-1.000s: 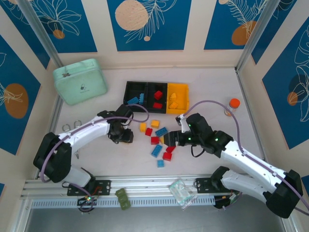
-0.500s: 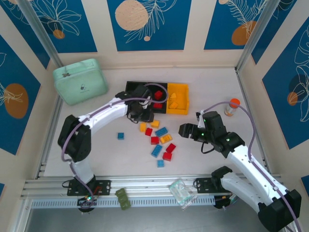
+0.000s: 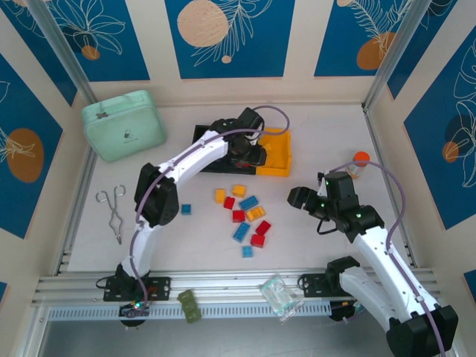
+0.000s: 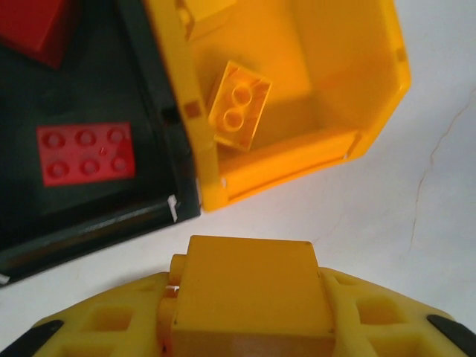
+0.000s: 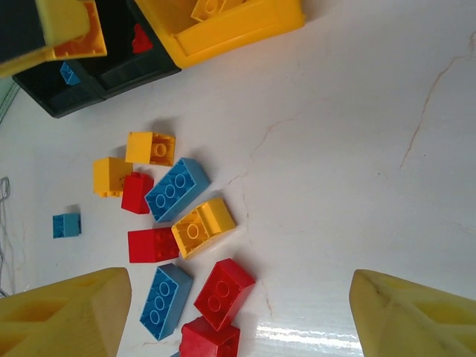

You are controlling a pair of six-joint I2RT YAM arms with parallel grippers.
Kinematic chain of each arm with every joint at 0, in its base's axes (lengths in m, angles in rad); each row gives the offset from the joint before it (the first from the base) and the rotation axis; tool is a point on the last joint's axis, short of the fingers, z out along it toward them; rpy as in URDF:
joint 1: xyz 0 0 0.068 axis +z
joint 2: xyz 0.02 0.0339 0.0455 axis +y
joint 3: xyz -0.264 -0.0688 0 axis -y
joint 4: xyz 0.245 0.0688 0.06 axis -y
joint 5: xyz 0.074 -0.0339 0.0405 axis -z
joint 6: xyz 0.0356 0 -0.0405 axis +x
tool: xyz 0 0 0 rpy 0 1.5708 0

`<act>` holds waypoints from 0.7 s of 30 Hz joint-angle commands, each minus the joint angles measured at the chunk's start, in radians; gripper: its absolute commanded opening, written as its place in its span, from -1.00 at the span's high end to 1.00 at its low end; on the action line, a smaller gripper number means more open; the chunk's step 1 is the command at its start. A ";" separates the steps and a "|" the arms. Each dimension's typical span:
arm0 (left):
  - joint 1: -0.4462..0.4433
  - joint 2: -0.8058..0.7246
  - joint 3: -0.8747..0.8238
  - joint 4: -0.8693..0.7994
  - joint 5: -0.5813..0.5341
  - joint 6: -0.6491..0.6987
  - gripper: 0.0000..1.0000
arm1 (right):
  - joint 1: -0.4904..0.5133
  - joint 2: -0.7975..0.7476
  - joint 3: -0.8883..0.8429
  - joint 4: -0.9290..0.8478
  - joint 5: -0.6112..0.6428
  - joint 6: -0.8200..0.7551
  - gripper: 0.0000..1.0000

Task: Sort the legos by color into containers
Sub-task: Place the lego in the container.

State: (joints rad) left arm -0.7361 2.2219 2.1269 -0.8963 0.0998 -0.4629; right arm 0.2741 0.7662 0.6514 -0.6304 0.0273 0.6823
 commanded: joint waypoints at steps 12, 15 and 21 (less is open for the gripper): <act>-0.023 0.248 0.325 -0.011 0.026 -0.062 0.25 | -0.049 -0.056 -0.058 -0.041 -0.022 0.017 -0.55; -0.026 0.280 0.347 0.032 0.059 -0.092 0.24 | -0.059 -0.061 -0.065 -0.046 -0.027 0.015 -0.54; -0.032 0.337 0.382 0.106 0.110 -0.131 0.22 | -0.077 -0.083 -0.083 -0.060 -0.036 0.012 -0.54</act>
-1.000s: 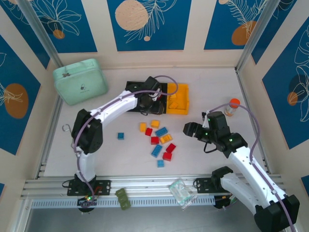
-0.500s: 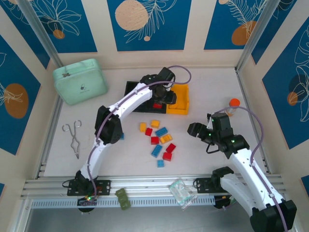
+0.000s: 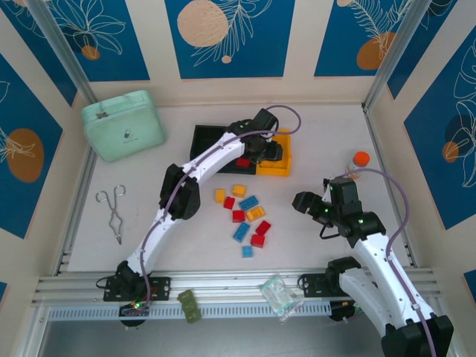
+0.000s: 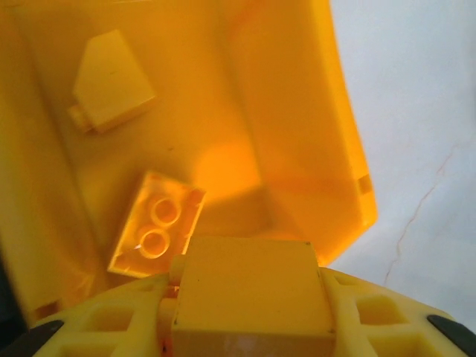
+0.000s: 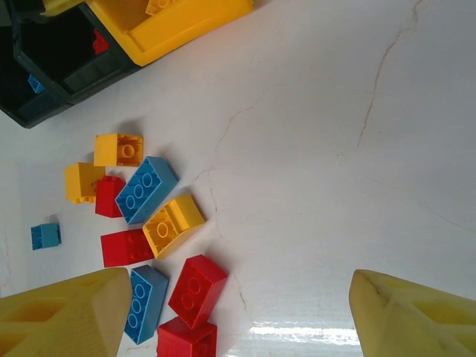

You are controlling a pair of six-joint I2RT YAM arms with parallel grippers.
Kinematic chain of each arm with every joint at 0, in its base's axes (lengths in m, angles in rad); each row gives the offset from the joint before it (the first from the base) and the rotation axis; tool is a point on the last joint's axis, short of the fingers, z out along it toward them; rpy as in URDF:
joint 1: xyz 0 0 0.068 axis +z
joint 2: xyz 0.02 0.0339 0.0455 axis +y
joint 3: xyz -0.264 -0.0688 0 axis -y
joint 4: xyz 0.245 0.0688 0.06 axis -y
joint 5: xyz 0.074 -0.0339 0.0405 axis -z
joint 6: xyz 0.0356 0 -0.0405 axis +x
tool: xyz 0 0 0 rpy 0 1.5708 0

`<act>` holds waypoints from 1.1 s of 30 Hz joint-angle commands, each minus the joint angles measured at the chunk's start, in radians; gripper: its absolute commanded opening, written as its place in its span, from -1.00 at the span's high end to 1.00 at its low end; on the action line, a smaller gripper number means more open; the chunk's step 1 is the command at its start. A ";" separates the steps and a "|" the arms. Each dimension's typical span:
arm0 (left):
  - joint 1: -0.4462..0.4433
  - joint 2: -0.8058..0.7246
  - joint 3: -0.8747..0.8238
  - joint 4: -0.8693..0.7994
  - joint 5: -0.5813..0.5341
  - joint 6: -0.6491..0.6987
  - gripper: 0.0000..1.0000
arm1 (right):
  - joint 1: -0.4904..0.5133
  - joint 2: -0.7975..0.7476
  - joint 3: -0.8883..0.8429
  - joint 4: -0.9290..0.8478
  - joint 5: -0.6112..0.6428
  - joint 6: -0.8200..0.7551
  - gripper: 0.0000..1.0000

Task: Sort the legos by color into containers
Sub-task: Place the lego in the container.

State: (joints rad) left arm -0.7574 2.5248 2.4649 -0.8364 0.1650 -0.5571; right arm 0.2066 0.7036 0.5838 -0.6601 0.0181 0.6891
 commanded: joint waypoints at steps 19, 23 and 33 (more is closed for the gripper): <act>-0.015 0.016 0.052 0.057 0.064 -0.036 -0.20 | -0.049 -0.042 -0.034 -0.021 -0.064 -0.001 -0.55; -0.024 -0.039 0.037 0.058 0.079 -0.035 -0.20 | -0.051 -0.039 -0.031 -0.021 -0.072 -0.002 -0.54; -0.037 -0.372 -0.364 0.177 0.120 0.007 -0.23 | 0.018 -0.018 0.002 -0.027 -0.075 0.021 -0.51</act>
State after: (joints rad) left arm -0.7841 2.2776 2.2013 -0.7094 0.2516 -0.5877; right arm 0.1967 0.6765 0.5610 -0.6746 -0.0338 0.6910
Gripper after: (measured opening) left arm 0.613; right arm 0.758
